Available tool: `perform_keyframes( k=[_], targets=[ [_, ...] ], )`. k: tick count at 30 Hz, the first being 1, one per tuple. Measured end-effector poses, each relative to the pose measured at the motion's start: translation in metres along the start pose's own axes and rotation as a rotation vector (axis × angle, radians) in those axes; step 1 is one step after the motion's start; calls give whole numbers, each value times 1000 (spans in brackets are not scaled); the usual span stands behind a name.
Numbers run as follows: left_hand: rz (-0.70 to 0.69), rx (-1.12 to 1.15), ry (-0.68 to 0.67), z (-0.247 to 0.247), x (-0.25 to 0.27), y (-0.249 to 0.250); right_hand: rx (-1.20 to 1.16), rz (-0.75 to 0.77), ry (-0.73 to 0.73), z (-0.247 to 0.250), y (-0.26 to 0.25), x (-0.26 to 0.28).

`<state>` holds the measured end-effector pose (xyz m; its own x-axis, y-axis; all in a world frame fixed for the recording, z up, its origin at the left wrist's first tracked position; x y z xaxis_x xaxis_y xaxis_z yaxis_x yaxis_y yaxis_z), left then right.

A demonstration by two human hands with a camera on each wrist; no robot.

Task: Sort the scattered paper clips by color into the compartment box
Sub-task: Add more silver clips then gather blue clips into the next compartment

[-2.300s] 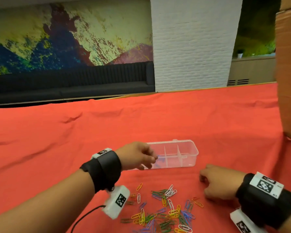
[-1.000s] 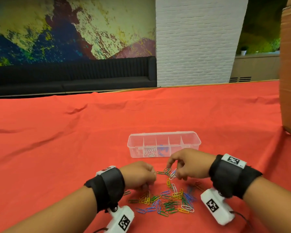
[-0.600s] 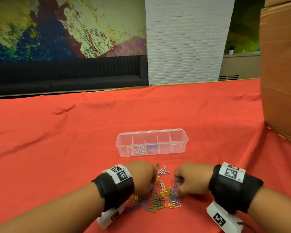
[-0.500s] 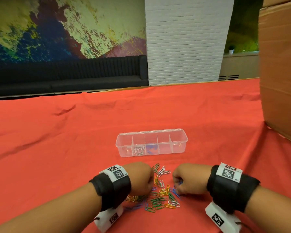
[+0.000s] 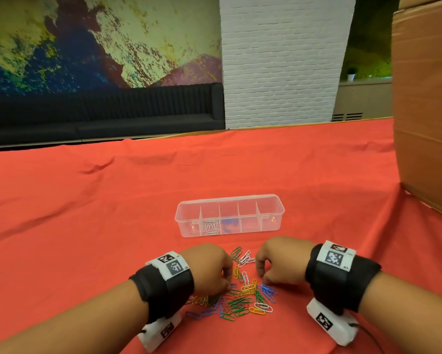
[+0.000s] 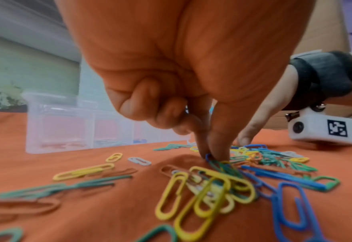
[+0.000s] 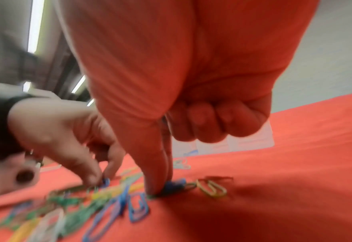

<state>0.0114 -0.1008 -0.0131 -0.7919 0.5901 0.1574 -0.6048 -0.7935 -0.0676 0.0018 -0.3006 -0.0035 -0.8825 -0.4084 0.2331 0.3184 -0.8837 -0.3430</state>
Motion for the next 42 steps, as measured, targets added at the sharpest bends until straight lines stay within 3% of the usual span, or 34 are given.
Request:
perform_keyframes(
  k=[6, 10, 12, 16, 18, 22, 26, 29, 34, 42],
  targets=[
    [-34, 77, 9, -1, 1, -2, 39, -18, -81, -5, 1, -5],
    [133, 666, -100, 3, 4, -24, -87, -57, -155, -1, 11, -3],
    [245, 1010, -111, 3, 7, -35, -312, -75, -137, 6, 16, -4],
    [346, 1484, -71, 10, 8, -54, -1191, -226, -55, 23, 21, -11],
    [353, 1548, -11, 17, 2, -60, -1354, -203, -2, 30, 21, -18],
    [396, 1552, 82, 31, -19, -70, -1389, -196, 146, 43, 17, -45],
    [479, 1557, 109, 39, -47, -76, -1570, -242, 226, 54, 10, -75],
    [519, 1687, 116, 44, -68, -75, -1651, -260, 270, 59, 4, -96],
    [570, 1869, 99, 48, -88, -70, -1715, -299, 210, 64, -5, -116],
    [499, 1814, -25, 57, -98, -73, -1643, -197, 240, 73, 13, -103]
  ],
)
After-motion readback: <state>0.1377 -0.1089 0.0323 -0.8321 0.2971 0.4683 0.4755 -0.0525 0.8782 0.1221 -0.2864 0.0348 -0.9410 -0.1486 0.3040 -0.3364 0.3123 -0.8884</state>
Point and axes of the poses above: each hand's wrist, its own x-axis away from the middle knuckle, its own z-axis out of the back of the hand, y = z × x, the point moved 1 cm from there along -x, towards the middle knuckle, and after that the axes turned 10 degrees about -x, right-handed, at the moved point
